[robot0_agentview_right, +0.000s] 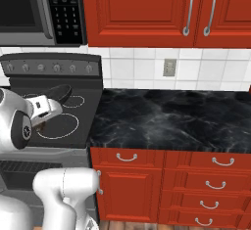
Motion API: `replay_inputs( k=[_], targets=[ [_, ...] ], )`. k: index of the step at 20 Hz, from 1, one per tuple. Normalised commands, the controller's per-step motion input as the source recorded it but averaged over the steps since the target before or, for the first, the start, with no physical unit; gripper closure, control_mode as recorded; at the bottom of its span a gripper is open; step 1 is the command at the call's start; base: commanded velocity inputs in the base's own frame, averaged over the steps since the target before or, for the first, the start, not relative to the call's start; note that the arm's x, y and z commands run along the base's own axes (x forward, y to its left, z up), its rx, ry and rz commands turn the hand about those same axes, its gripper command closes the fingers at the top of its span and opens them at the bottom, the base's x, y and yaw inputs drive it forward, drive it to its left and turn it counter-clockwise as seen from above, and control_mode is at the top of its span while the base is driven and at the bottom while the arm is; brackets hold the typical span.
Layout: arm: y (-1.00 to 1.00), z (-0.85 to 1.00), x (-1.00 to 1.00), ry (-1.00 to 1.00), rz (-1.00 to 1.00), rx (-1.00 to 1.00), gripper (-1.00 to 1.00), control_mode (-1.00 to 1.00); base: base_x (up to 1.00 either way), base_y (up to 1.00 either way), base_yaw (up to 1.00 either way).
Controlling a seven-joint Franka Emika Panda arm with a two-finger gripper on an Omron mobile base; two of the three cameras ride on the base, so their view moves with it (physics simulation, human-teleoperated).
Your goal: Move the pot and pan from the stove into the sink.
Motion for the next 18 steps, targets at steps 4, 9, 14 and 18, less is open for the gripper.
replay_inputs(
  k=[4,9,14,18],
  targets=[
    [-0.18,0.32,-0.62,-0.34,0.07,0.12,1.0,-1.0,0.0,0.0,0.0],
    [-0.28,0.13,-0.44,-0.21,0.1,0.2,1.0,-1.0,0.0,0.0,0.0],
    [-0.27,-0.18,-0.1,-0.15,0.08,0.3,1.0,-1.0,0.0,0.0,0.0],
    [-0.07,-0.18,0.0,-0.14,0.03,0.13,1.0,-1.0,0.0,0.0,0.0]
  ],
)
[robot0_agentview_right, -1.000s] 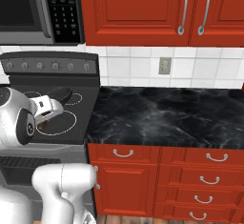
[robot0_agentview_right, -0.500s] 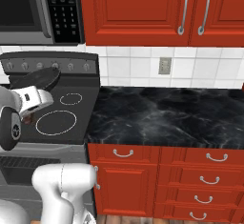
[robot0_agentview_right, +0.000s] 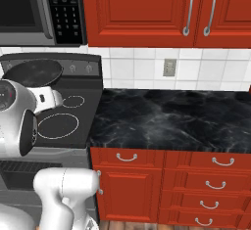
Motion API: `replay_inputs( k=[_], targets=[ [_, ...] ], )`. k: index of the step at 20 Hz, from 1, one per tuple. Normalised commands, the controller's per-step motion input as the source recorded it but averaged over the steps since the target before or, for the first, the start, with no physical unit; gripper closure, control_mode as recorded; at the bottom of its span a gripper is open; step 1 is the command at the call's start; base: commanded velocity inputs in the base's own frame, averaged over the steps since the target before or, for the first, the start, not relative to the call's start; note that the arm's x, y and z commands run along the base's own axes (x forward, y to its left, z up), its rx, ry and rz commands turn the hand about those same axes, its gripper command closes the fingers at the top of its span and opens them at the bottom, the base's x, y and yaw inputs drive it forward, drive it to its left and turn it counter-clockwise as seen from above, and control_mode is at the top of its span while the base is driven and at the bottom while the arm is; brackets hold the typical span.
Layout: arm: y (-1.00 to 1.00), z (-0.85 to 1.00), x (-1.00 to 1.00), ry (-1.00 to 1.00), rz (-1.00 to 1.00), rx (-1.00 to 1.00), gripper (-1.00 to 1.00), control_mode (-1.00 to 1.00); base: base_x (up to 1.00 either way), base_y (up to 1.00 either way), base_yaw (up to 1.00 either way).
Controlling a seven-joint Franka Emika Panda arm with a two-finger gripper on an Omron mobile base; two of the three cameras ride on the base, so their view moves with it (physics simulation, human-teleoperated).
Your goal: Move the pot and pan from the stove into the sink.
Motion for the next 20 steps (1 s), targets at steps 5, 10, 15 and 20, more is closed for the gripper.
replay_inputs(
  k=[5,10,15,20],
  targets=[
    [0.0,0.0,0.0,0.0,0.0,0.0,1.0,-1.0,0.0,0.0,0.0],
    [0.02,-0.04,-0.1,0.0,0.0,0.0,1.0,1.0,-0.17,0.03,0.0],
    [0.0,0.0,0.0,0.0,0.0,0.0,1.0,1.0,-0.47,0.1,0.0],
    [0.0,0.0,0.0,0.0,0.0,0.0,1.0,1.0,-0.45,0.12,0.02]
  ],
)
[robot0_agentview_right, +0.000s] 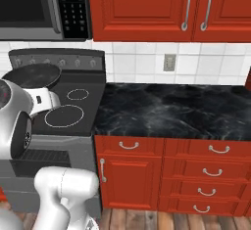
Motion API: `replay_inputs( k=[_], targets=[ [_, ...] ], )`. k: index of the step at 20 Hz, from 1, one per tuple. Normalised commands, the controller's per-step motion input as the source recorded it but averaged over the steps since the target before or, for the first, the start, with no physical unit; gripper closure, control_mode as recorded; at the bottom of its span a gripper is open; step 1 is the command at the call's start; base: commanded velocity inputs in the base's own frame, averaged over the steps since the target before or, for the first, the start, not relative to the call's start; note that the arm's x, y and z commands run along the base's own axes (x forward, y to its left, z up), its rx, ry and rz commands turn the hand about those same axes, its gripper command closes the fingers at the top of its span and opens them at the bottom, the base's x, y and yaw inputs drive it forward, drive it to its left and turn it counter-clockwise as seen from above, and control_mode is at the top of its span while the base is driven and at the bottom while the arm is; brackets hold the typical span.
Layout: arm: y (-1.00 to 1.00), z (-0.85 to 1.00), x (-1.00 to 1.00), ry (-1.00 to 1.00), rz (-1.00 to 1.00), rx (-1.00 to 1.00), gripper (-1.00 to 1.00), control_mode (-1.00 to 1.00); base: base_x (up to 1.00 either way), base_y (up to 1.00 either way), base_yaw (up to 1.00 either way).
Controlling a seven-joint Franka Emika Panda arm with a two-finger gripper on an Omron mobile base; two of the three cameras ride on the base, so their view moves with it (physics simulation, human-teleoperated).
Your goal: Move the pot and pan from the stove into the sink.
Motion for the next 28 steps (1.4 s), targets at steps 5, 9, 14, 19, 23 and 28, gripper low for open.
replay_inputs(
  k=[5,9,14,19,23,28],
  targets=[
    [0.0,0.0,0.0,0.0,0.0,0.0,1.0,1.0,-0.34,0.16,0.09],
    [0.0,0.0,0.0,0.0,0.0,0.0,1.0,1.0,-0.22,0.03,0.26],
    [0.0,0.0,0.0,0.0,0.0,0.0,1.0,1.0,-0.14,0.0,0.39],
    [0.0,0.0,0.0,0.0,0.0,0.0,1.0,1.0,-0.14,-0.02,0.44],
    [0.0,0.0,0.0,0.0,0.0,0.0,1.0,1.0,-0.16,-0.03,0.47],
    [0.0,0.0,0.0,0.0,0.0,0.0,1.0,1.0,-0.14,-0.01,0.48]
  ],
)
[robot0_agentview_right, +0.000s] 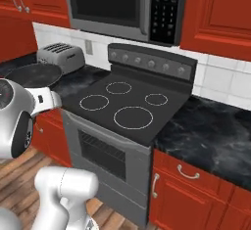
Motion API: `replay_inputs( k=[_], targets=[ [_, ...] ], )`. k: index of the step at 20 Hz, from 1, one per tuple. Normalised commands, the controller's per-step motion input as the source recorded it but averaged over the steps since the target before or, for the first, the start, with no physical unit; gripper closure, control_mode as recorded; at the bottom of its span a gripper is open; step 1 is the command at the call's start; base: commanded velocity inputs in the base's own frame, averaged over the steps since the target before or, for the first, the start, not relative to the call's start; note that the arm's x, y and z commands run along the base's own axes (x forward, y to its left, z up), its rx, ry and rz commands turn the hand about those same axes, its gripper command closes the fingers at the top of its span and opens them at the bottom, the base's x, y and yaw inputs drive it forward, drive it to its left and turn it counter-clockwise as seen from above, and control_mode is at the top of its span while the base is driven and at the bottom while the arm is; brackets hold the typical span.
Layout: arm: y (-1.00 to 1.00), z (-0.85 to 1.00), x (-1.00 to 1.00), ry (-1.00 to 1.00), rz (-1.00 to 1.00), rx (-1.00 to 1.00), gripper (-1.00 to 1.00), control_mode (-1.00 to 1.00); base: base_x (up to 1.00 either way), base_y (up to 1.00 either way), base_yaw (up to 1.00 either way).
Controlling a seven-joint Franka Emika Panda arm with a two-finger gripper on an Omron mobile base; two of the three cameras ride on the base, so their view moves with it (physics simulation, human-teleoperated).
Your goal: Move the pot and pan from the stove into the sink.
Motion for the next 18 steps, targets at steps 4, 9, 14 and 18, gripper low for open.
replay_inputs(
  k=[4,9,14,18],
  targets=[
    [0.0,0.0,0.0,0.0,0.0,0.0,1.0,1.0,-0.12,-0.01,0.49],
    [0.0,0.0,0.0,0.0,0.0,0.0,1.0,1.0,-0.15,-0.04,0.48],
    [0.0,0.0,0.0,0.0,0.0,0.0,1.0,1.0,-0.08,-0.01,0.47],
    [0.0,0.0,0.0,0.0,0.0,0.0,1.0,1.0,-0.11,-0.09,0.42]
  ],
)
